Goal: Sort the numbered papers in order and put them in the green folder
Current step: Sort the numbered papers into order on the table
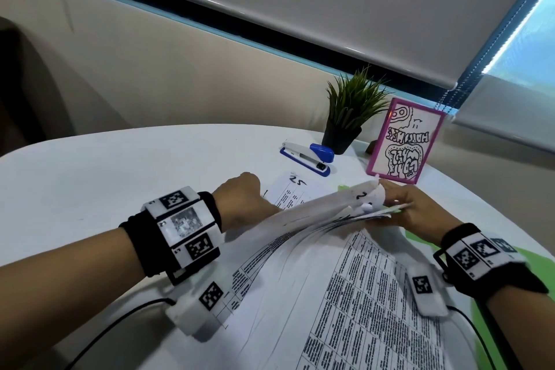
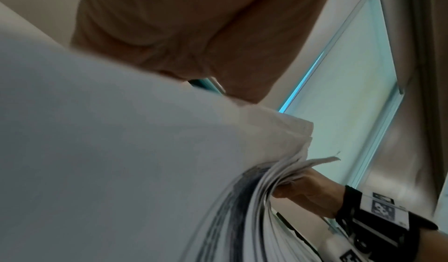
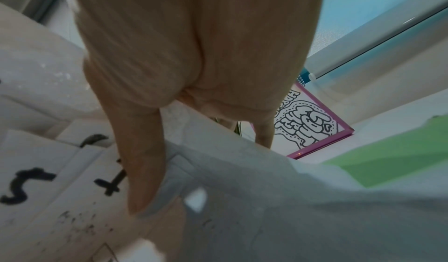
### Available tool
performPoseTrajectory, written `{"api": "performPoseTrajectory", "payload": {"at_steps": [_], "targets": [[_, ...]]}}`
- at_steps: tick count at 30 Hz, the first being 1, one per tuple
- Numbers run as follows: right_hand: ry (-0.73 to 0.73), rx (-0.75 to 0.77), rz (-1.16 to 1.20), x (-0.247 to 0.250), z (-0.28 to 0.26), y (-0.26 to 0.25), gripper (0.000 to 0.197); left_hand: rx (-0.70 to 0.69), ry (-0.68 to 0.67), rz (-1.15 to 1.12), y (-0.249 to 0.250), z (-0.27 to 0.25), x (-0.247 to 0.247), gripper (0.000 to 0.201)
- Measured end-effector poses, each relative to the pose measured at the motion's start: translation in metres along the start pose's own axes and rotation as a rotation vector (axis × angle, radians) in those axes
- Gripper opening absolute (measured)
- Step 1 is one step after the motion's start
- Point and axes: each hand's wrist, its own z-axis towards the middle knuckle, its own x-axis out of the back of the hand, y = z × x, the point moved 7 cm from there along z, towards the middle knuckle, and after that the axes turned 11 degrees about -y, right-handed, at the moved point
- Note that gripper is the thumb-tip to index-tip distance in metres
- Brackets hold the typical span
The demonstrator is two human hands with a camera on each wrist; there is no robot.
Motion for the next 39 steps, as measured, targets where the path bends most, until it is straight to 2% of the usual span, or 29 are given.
{"api": "performPoseTrajectory", "payload": {"at_steps": [2, 4, 6, 8, 10, 12, 15, 17, 19, 22, 23, 25, 26, 28, 30, 33, 36, 39], "targets": [[-0.012, 0.016, -0.038, 0.000, -0.001, -0.001, 0.038, -0.046, -0.033, -0.075, 0.000, -0.002, 0.000, 0.037], [-0.023, 0.010, -0.068, -0.002, -0.002, -0.005, 0.039, -0.166, -0.070, -0.203, 0.006, -0.006, -0.003, 0.048], [-0.004, -0.007, -0.039, -0.002, -0.001, -0.007, 0.038, -0.270, -0.171, -0.281, 0.016, -0.015, -0.011, 0.058], [0.048, -0.027, 0.079, -0.001, -0.002, -0.011, 0.046, -0.265, -0.299, -0.279, 0.020, -0.022, -0.020, 0.065], [0.048, -0.049, 0.127, -0.003, -0.004, -0.011, 0.040, -0.204, -0.356, -0.264, 0.015, -0.023, -0.020, 0.071], [0.038, -0.053, 0.056, -0.004, -0.007, -0.014, 0.030, -0.195, -0.295, -0.229, 0.008, -0.017, -0.011, 0.058], [0.026, -0.073, 0.051, -0.002, -0.008, -0.007, 0.043, -0.209, -0.076, 0.054, 0.001, 0.005, 0.017, 0.024], [0.011, -0.083, 0.072, -0.003, -0.009, -0.006, 0.047, -0.177, -0.007, 0.200, -0.001, 0.021, 0.028, 0.031], [0.016, -0.069, 0.052, -0.001, -0.011, -0.008, 0.049, -0.165, -0.041, 0.228, 0.003, 0.036, 0.031, 0.039], [0.045, -0.020, 0.044, 0.003, -0.014, -0.012, 0.042, -0.187, -0.054, 0.230, 0.011, 0.049, 0.033, 0.028], [0.052, -0.022, 0.042, 0.004, -0.014, -0.012, 0.047, -0.208, -0.036, 0.218, 0.015, 0.051, 0.035, 0.020], [0.039, -0.080, 0.018, 0.004, -0.013, -0.006, 0.075, -0.270, 0.033, 0.216, 0.025, 0.048, 0.040, 0.007], [0.038, -0.101, 0.011, 0.003, -0.013, -0.006, 0.084, -0.308, 0.066, 0.228, 0.030, 0.045, 0.043, 0.004], [0.035, -0.118, 0.006, 0.004, -0.014, -0.012, 0.089, -0.361, 0.109, 0.262, 0.038, 0.040, 0.046, 0.010], [0.028, -0.060, -0.015, 0.006, -0.015, -0.008, 0.079, -0.388, 0.140, 0.289, 0.044, 0.037, 0.049, 0.023], [0.019, -0.008, -0.004, 0.003, -0.021, -0.019, 0.033, -0.418, 0.193, 0.343, 0.050, 0.032, 0.056, 0.039], [0.013, -0.021, -0.006, 0.003, -0.021, -0.016, 0.044, -0.436, 0.235, 0.444, 0.054, 0.025, 0.059, 0.037], [-0.012, -0.053, -0.003, -0.001, -0.019, -0.021, 0.044, -0.504, 0.280, 0.523, 0.058, 0.018, 0.059, 0.032]]}}
